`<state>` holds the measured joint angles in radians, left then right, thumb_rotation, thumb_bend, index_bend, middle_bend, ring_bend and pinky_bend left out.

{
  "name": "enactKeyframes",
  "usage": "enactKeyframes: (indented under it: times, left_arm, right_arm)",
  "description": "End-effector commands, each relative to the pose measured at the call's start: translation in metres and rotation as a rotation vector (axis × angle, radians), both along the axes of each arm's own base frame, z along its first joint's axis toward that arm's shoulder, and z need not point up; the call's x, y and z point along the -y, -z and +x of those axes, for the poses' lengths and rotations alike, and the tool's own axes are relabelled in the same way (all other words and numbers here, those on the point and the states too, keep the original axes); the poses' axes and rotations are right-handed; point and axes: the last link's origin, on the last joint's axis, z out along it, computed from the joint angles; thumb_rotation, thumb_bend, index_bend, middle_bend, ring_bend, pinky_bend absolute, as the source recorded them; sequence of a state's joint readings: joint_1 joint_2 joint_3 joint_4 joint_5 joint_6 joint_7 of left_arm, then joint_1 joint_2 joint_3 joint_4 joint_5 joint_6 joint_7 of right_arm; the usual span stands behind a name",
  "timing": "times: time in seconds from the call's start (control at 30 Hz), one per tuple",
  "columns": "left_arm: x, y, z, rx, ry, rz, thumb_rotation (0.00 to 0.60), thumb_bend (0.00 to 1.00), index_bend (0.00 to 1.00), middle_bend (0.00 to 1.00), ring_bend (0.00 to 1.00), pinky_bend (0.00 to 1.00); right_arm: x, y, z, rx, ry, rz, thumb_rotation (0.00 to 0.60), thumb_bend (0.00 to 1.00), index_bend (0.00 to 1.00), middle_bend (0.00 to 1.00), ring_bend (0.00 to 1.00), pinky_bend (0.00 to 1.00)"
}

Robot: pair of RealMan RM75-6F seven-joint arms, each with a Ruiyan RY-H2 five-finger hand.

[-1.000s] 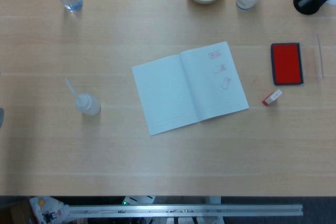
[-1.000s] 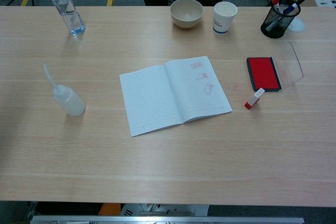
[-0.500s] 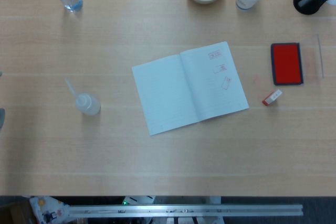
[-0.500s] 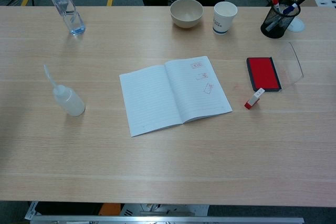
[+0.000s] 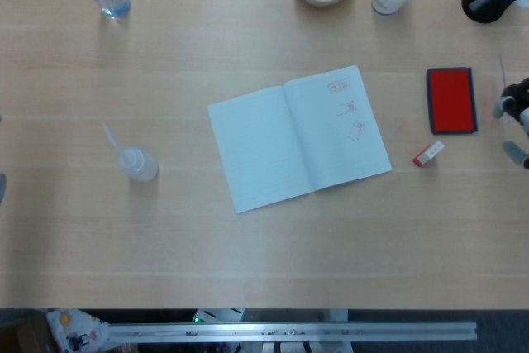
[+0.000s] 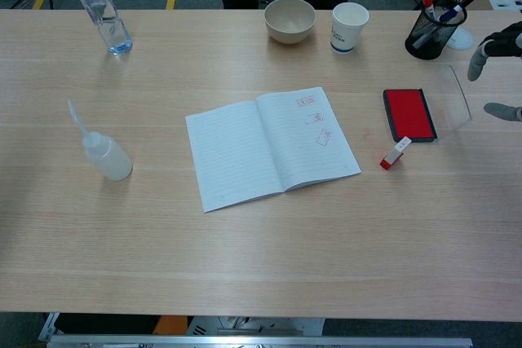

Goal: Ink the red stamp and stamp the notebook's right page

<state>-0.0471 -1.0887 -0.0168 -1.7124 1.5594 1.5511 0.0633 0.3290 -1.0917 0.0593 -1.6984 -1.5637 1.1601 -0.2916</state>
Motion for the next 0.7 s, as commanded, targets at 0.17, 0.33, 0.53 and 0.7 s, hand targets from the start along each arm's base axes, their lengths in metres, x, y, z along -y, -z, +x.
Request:
enactKeyframes:
  times: [0.17,0.33,0.53,0.7]
  left_arm:
    - [0.002,-0.001,-0.002,-0.002,-0.009,-0.007,0.6,0.34,0.17,0.13,0.11,0.09]
    - [0.004,-0.002,-0.004,-0.002,-0.014,-0.008,0.6,0.34,0.16,0.13,0.11,0.09]
    - [0.005,-0.003,-0.007,-0.008,-0.023,-0.013,0.6,0.34,0.17,0.13,0.11,0.09]
    - [0.005,-0.004,-0.008,-0.009,-0.026,-0.014,0.6,0.34,0.17,0.13,0.11,0.09]
  right_arm:
    - [0.014,0.042,0.007,-0.061,-0.056,0.083,0.6,0.21,0.47,0.4,0.28,0.3]
    - [0.019,0.065,0.009,-0.067,-0.073,0.12,0.6,0.21,0.47,0.39,0.2,0.17]
    - [0.02,0.085,0.003,-0.088,-0.077,0.151,0.6,0.21,0.47,0.35,0.13,0.1]
    - [0.02,0.092,-0.004,-0.105,-0.073,0.166,0.6,0.21,0.47,0.35,0.13,0.1]
